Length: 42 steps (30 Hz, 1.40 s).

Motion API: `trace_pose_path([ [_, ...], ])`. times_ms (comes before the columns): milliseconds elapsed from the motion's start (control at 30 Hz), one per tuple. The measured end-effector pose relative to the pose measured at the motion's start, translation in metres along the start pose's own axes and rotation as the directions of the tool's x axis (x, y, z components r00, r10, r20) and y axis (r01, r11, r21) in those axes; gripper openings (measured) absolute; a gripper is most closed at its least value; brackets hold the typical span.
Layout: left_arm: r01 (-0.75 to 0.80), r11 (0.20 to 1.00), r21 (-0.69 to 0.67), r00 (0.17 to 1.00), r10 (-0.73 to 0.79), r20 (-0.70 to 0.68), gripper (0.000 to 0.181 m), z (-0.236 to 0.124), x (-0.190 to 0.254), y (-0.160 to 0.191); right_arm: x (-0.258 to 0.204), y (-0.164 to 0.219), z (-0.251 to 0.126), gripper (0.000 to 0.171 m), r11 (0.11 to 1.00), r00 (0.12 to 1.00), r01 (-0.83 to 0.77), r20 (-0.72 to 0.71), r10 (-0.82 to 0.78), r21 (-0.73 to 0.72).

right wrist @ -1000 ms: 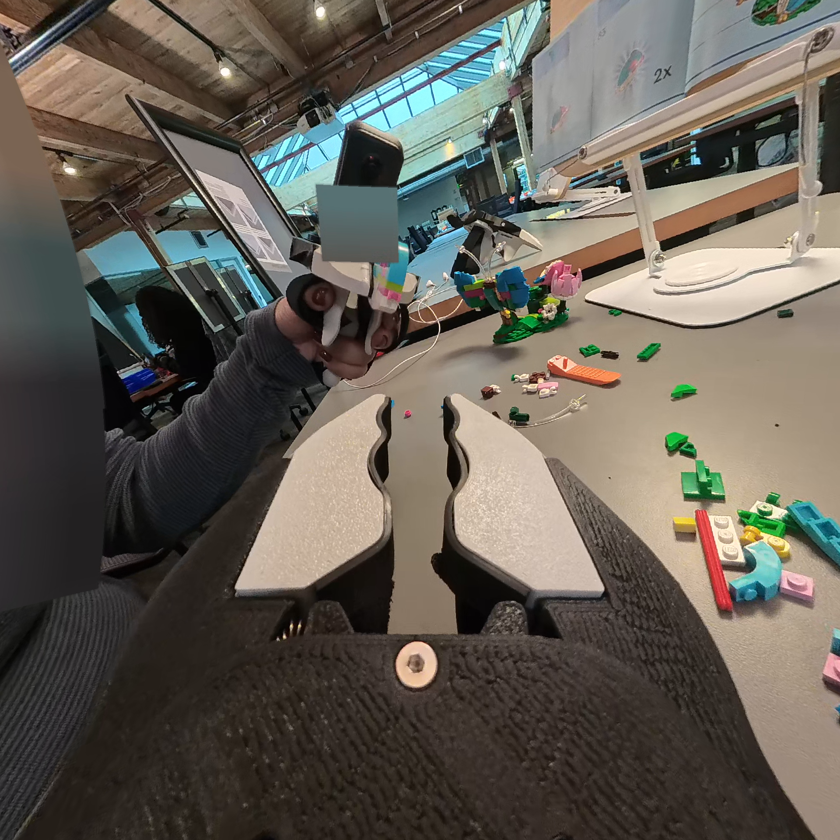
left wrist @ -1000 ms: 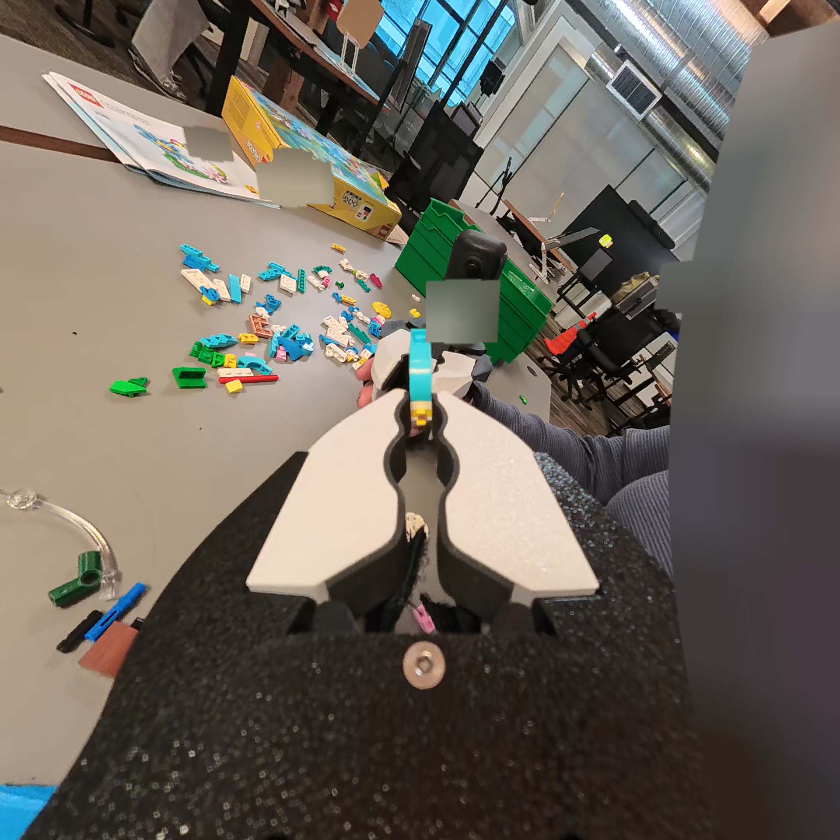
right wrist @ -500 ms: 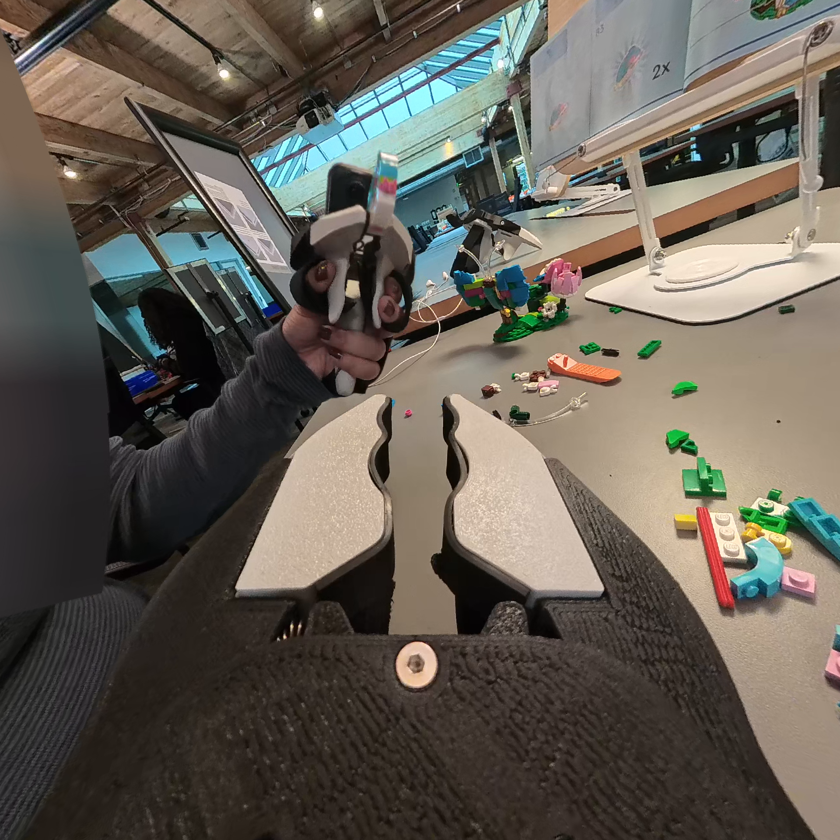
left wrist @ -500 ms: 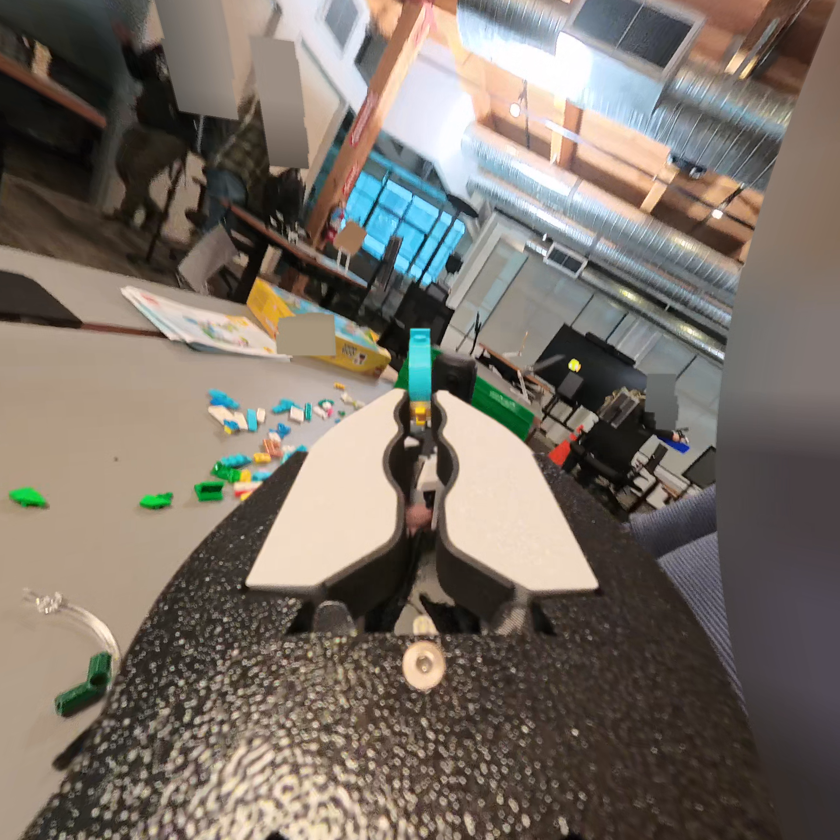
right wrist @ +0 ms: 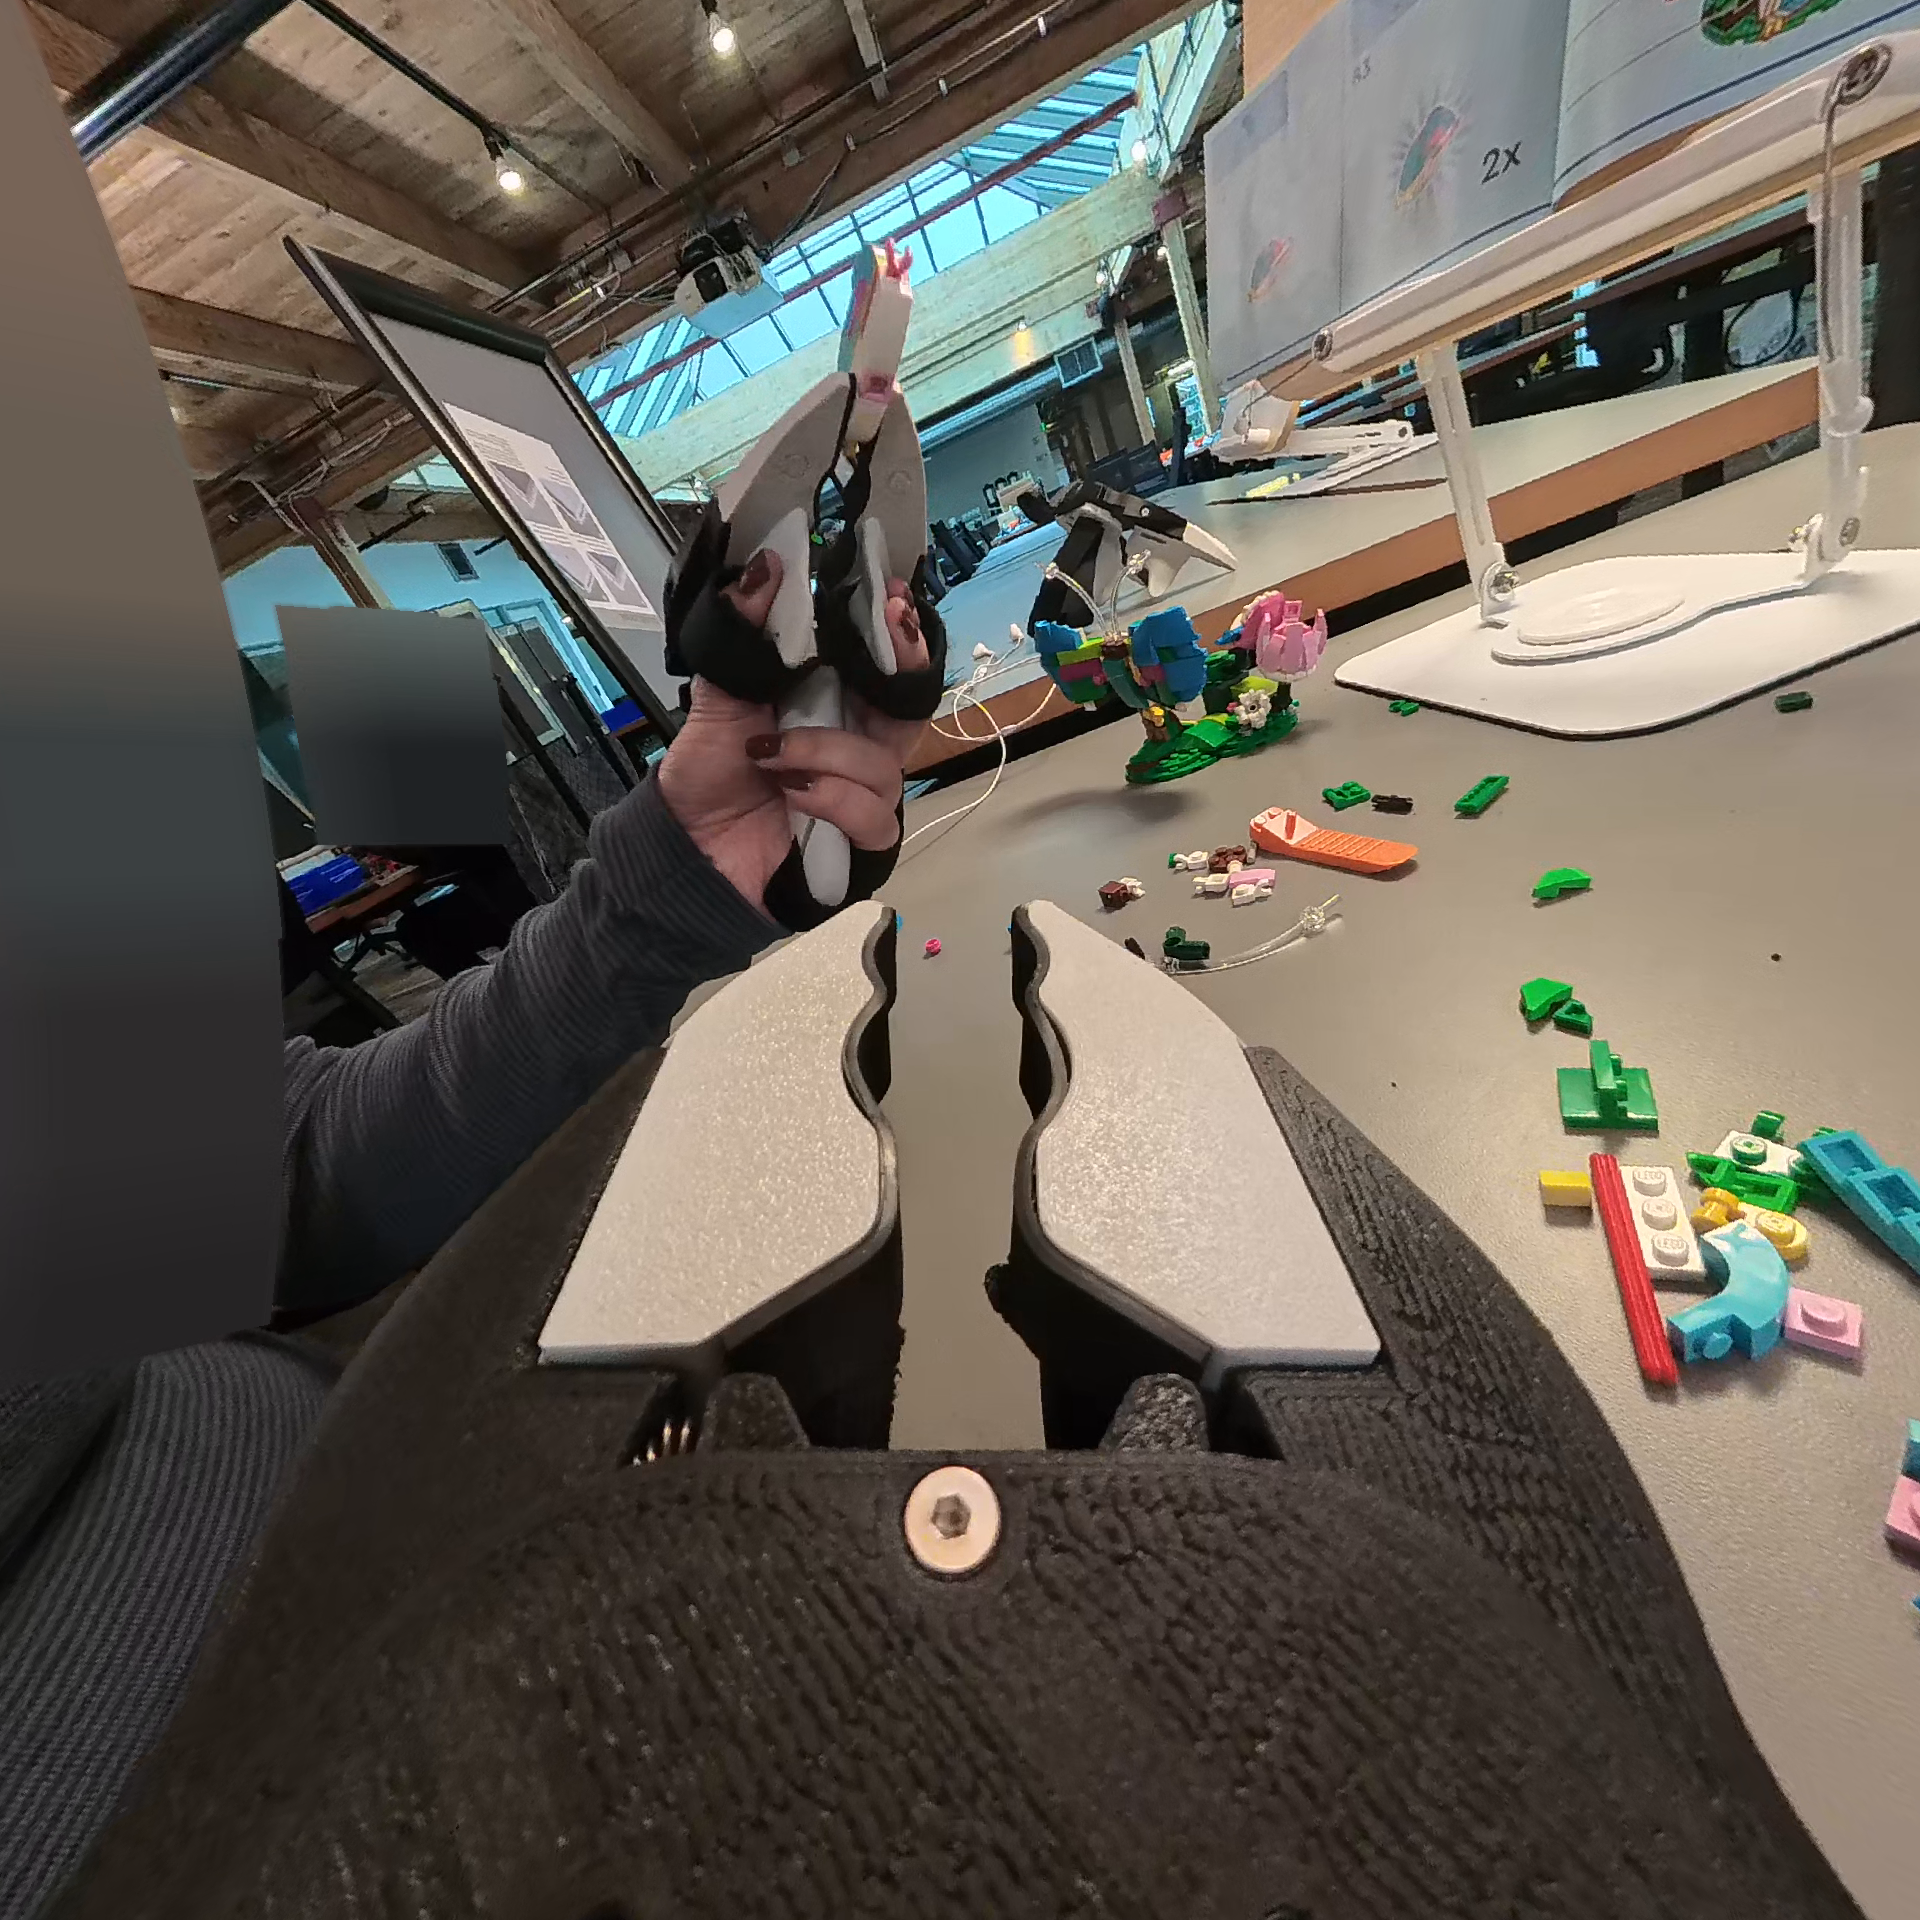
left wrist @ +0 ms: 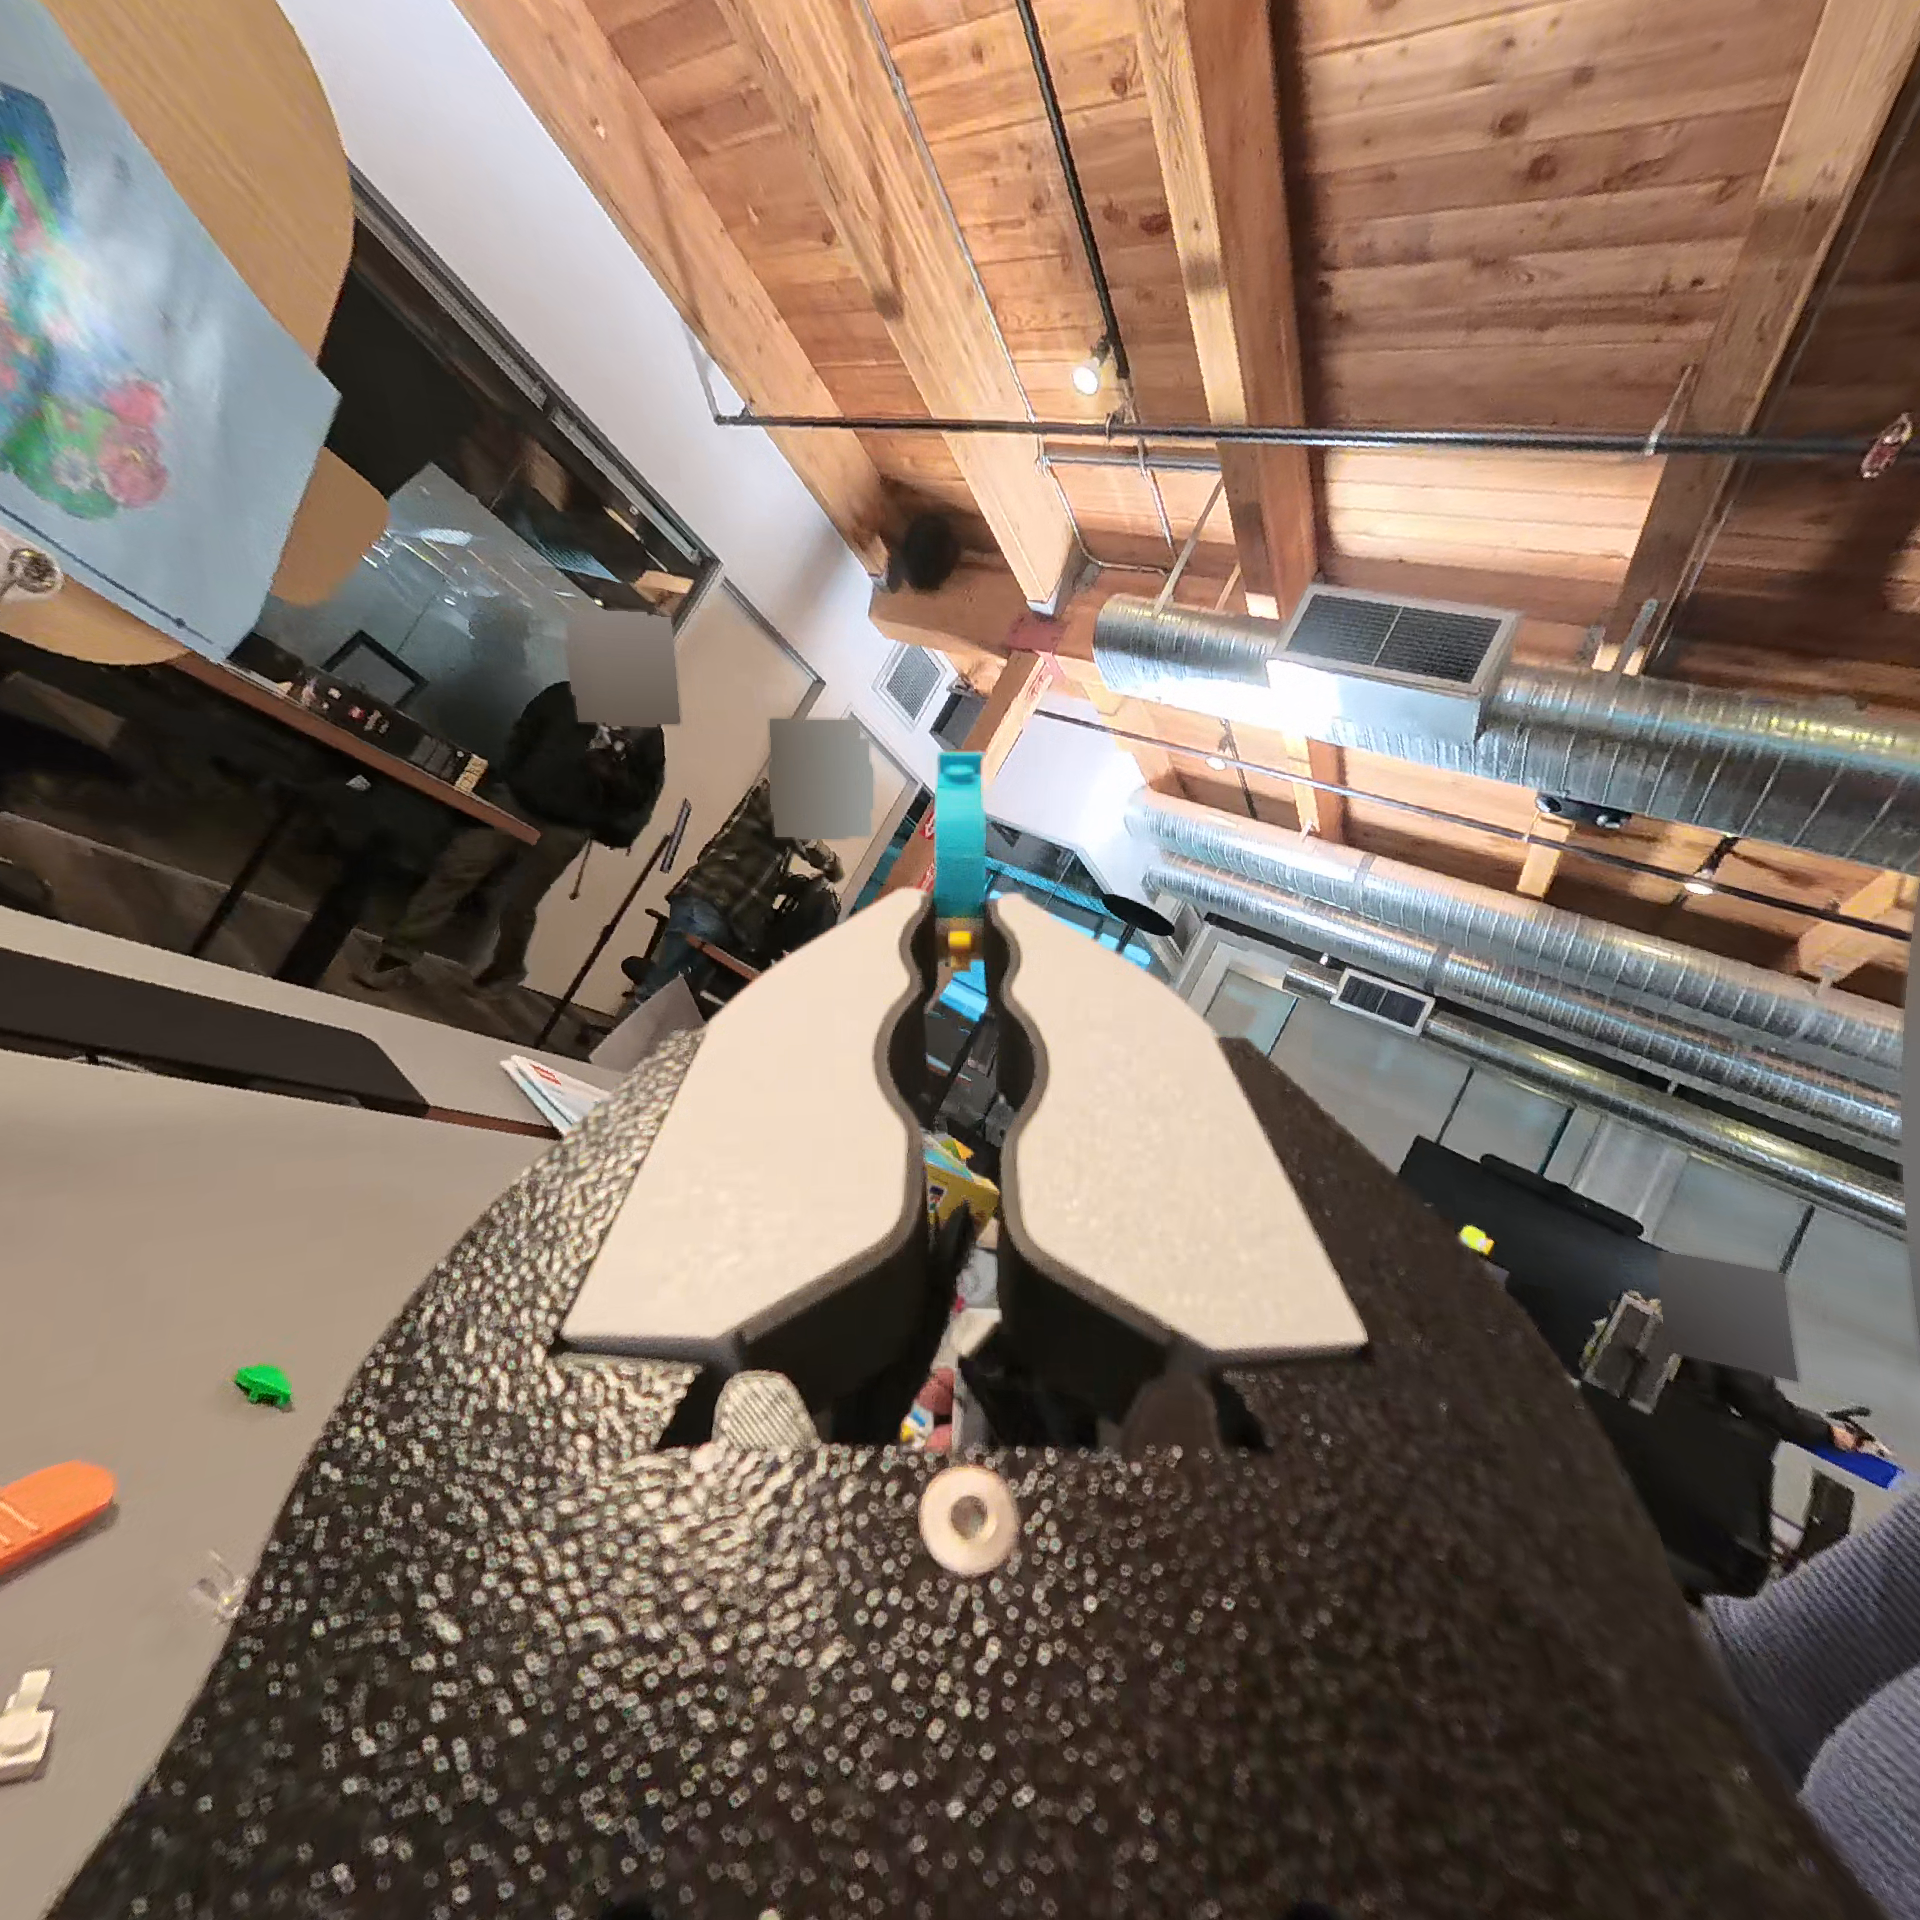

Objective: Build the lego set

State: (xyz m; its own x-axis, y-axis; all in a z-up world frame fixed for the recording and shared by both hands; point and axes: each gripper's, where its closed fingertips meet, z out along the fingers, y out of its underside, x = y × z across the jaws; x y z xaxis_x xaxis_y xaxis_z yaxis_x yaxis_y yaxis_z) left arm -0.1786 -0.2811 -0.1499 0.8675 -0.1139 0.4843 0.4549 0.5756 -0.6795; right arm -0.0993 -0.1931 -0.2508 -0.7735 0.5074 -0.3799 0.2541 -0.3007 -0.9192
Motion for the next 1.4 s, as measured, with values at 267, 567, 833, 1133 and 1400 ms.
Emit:
trace_pose_path([
  [267,-0.005,1.000,0.019,1.000,0.004,0.011,0.007,-0.002,-0.001,-0.002,0.001,-0.003,0.001,0.020,1.000,1.000,-0.008,-0.016,0.008,0.018],
  [567,0.031,0.999,-0.026,0.996,-0.033,-0.085,0.008,0.011,0.026,0.028,-0.027,-0.068,0.037,0.027,0.951,0.993,-0.115,0.051,0.105,0.288],
  [833,0.051,0.997,-0.058,0.991,-0.058,-0.122,0.008,0.016,0.039,0.040,-0.031,-0.085,0.057,0.019,0.921,0.986,-0.162,0.094,0.137,0.354],
  [1133,0.060,0.996,-0.068,0.988,-0.069,-0.141,0.008,0.017,0.044,0.045,-0.039,-0.088,0.061,0.019,0.920,0.983,-0.171,0.129,0.133,0.354],
  [1400,0.053,0.992,-0.111,0.989,-0.068,-0.133,0.008,0.017,0.043,0.054,-0.045,-0.089,0.061,0.018,0.922,0.977,-0.181,0.167,0.130,0.343],
])
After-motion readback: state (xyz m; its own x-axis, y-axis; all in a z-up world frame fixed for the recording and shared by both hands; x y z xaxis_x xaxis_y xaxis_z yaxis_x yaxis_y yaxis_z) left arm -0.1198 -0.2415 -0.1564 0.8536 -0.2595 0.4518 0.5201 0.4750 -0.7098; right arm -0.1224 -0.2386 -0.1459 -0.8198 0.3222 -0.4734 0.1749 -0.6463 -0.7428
